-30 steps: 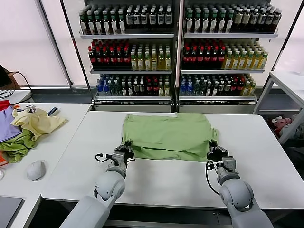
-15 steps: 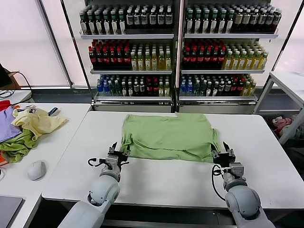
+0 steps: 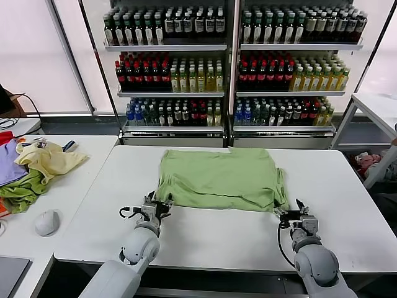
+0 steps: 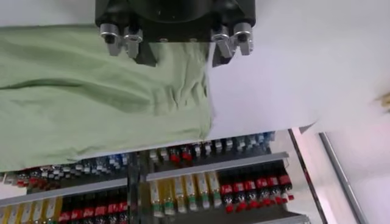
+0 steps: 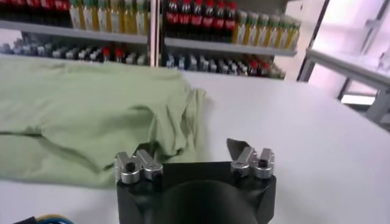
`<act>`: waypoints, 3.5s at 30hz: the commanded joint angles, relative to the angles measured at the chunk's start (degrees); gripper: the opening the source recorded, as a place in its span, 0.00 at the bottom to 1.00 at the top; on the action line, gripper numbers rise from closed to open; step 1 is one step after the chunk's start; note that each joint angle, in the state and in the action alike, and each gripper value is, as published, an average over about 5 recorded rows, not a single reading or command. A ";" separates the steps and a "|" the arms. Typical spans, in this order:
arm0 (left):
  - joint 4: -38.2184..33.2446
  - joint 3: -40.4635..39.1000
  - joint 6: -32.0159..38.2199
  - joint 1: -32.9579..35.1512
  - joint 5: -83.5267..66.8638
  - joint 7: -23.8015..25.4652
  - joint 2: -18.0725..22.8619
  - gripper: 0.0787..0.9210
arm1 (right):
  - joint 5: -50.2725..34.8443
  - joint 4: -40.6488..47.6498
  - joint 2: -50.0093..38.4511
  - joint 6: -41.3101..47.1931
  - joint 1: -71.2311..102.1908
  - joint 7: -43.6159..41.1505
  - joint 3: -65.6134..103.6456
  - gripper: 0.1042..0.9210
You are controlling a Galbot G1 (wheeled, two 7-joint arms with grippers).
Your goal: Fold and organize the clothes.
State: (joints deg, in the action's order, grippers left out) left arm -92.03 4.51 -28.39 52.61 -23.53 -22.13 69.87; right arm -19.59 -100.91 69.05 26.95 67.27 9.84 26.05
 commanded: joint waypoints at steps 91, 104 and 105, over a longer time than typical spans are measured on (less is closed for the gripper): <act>20.94 -3.11 -4.87 -20.15 -12.25 -1.76 3.83 0.88 | -1.70 45.24 5.76 0.77 -42.82 -3.03 -15.03 0.88; 18.14 -4.22 -4.93 -17.69 -13.64 -1.30 3.09 0.65 | -6.46 48.01 6.95 2.85 -42.98 -4.37 -15.35 0.67; 17.78 -4.24 -4.93 -17.39 -13.82 -1.30 2.91 0.62 | -6.64 47.56 6.85 3.00 -42.65 -4.52 -15.40 0.63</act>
State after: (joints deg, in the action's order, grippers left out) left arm -75.37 0.65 -32.52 35.53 -36.23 -23.28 72.46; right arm -24.13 -57.85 74.88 29.19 26.24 5.79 11.21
